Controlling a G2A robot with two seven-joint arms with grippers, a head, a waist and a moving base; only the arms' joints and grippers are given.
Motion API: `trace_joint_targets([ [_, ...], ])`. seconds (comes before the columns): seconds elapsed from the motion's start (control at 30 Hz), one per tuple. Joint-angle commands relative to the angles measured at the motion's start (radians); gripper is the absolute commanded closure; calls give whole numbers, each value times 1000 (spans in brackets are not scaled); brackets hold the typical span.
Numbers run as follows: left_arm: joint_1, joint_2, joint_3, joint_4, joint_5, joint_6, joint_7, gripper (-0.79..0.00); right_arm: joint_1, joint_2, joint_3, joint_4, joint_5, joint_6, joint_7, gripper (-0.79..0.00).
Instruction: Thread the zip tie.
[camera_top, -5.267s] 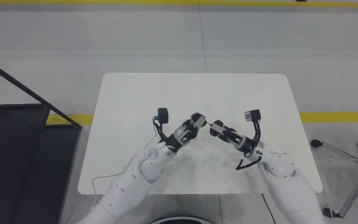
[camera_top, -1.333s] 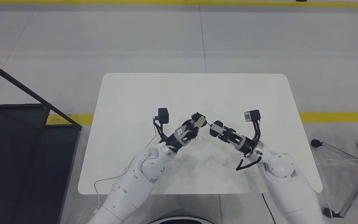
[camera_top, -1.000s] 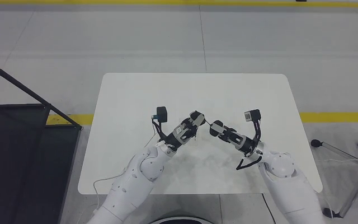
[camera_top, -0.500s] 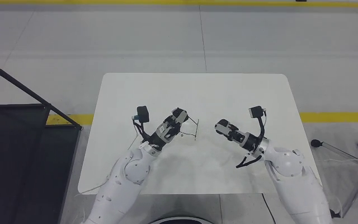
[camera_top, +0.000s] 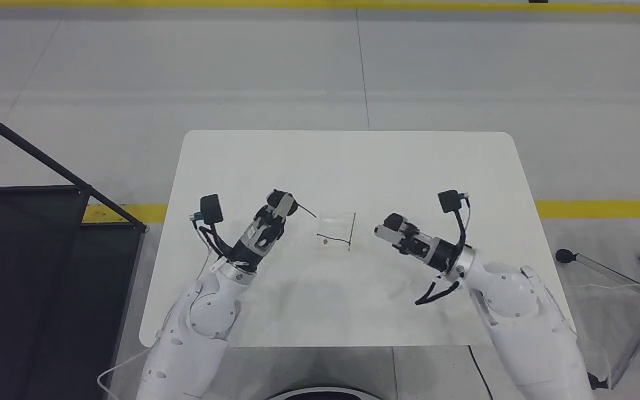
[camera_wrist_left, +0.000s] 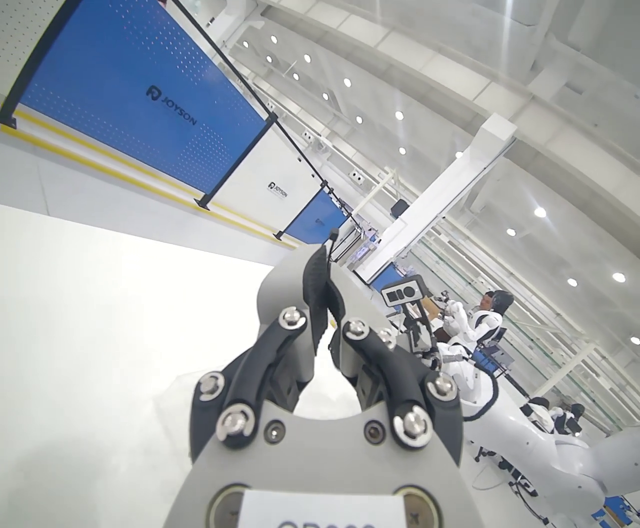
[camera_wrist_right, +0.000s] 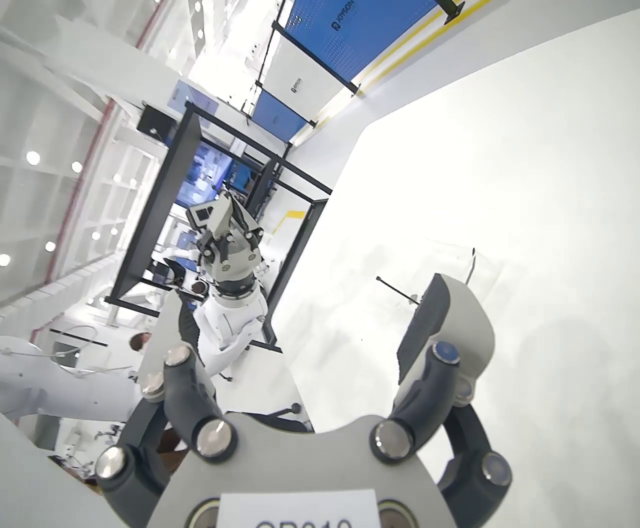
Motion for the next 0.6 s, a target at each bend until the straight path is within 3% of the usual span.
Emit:
trace_joint_targets([
  [0.0,0,0,0,1,1,0,0,0,10,-3,-33,-51,-124,55,-26,-785],
  [0.1,0,0,0,1,1,0,0,0,15,-6,-82,-108,-268,111,-41,-785],
  [0.27,0,0,0,1,1,0,0,0,15,-6,-82,-108,-268,111,-41,-785],
  [0.43,3,-1,-2,-11,29,66,30,0,15,-6,-82,-108,-268,111,-41,-785],
  [0.57,-2,0,-24,-12,-12,119,24,0,34,-7,-119,-142,-394,153,-16,-785],
])
